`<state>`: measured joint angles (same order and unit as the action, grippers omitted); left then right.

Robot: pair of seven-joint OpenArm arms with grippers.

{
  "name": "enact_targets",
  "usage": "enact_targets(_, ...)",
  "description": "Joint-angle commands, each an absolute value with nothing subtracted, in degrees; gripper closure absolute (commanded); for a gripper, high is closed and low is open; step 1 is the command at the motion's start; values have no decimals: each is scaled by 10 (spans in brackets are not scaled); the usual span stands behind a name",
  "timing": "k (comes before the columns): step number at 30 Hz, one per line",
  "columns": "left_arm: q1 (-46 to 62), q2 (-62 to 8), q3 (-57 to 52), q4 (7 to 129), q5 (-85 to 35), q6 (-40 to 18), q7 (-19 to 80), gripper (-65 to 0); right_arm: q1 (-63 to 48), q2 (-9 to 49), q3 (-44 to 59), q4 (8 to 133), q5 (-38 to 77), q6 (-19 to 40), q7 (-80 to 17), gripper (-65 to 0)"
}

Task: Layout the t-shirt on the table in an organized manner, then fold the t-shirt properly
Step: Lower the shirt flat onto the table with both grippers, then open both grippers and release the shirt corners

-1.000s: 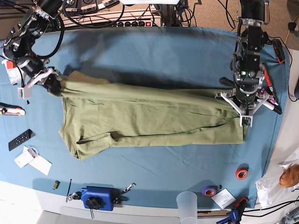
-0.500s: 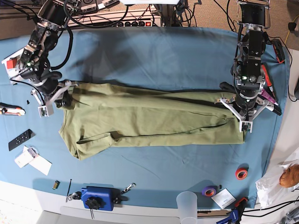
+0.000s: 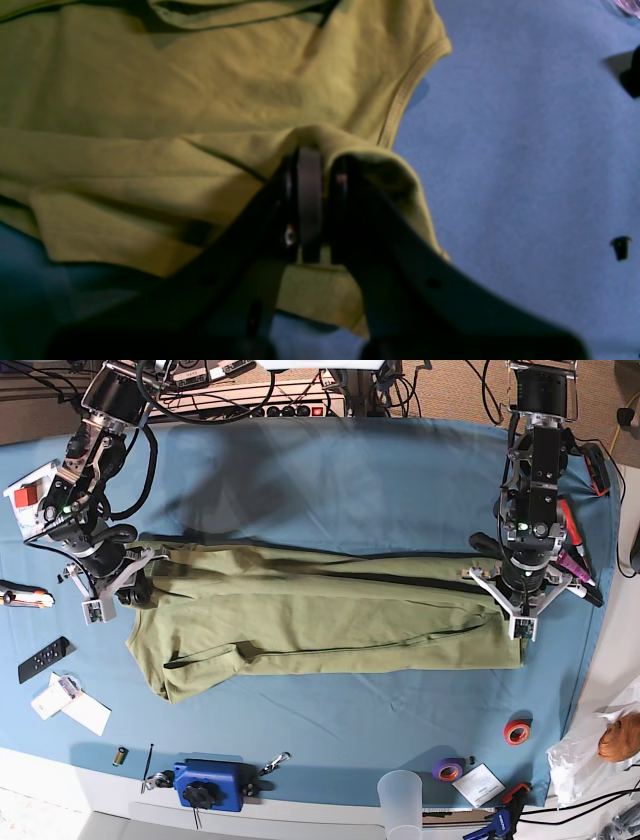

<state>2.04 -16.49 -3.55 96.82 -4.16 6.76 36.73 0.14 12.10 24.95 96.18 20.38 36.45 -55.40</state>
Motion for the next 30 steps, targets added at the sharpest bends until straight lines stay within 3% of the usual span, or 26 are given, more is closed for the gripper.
enact_targets(1,11,-170,-39,977,-36,70,351,-46,11,130,251,969,209,364,-546,0)
enact_targets(2,11,-170,-39,977,-37,70,351,-110,11,130,251,969,209,364,-546,-13)
enact_targets(4,11,-170,-39,977,-35,70,351,-212,11,130,251,969,210,364,-545,-131)
enact_targets(6,11,-170,-39,977,-23,70,351,-241,11,130,251,969,210,363,-543,-207)
enact_targets(13,10,-170,-39,992,22,155,397,-241,12,131,253,971,269,362,-544,-212)
enact_targets(18,10,-170,-39,1051,40,151,464,-241,28,130,265,971,301,364,-559,-211)
enact_targets(22,27,-170,-39,1116,27,104,526,-241,33,130,302,977,336,379,-578,-211)
enact_targets(30,89,-170,-44,1125,18,75,475,-241,20,131,436,1015,410,400,-667,-211)
